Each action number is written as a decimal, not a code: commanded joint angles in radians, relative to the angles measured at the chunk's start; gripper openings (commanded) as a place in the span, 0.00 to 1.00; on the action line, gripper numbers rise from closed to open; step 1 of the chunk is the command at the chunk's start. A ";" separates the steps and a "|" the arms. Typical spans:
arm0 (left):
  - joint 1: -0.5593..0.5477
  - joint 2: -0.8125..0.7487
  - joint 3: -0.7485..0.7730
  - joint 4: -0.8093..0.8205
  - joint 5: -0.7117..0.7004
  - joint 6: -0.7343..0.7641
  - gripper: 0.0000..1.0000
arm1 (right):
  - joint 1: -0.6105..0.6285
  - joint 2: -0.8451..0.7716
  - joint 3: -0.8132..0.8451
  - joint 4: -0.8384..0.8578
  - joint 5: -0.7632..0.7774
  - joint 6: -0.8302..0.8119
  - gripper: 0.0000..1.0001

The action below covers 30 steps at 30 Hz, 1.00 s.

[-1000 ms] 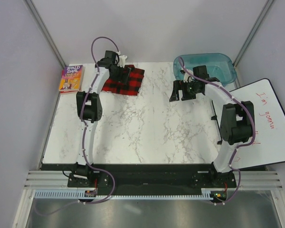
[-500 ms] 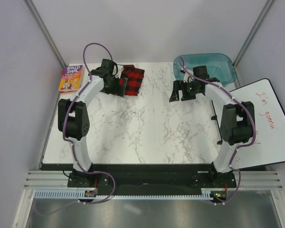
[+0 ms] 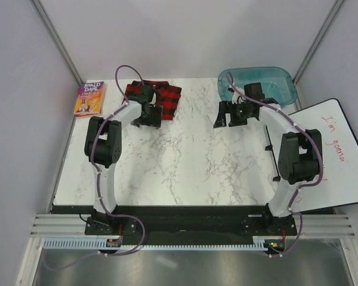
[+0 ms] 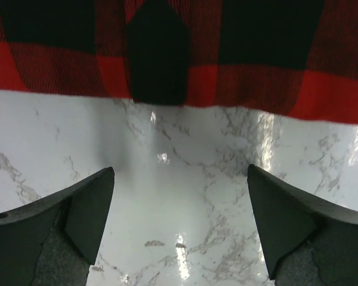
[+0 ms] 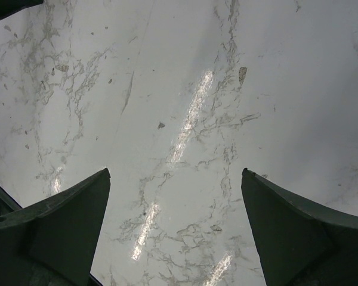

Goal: Fold and stack the long sleeve shirts
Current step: Neatly place the folded shirt to the corner

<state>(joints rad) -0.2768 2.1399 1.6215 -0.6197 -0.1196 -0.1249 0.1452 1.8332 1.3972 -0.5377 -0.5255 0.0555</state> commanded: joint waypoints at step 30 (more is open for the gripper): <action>-0.065 -0.030 0.295 -0.024 0.236 0.198 0.99 | -0.059 -0.071 0.055 0.019 -0.010 -0.008 0.98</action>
<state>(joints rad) -0.3164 2.3341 1.9385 -0.5938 -0.0357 -0.1013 0.0914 1.7992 1.3983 -0.5564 -0.5217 0.0486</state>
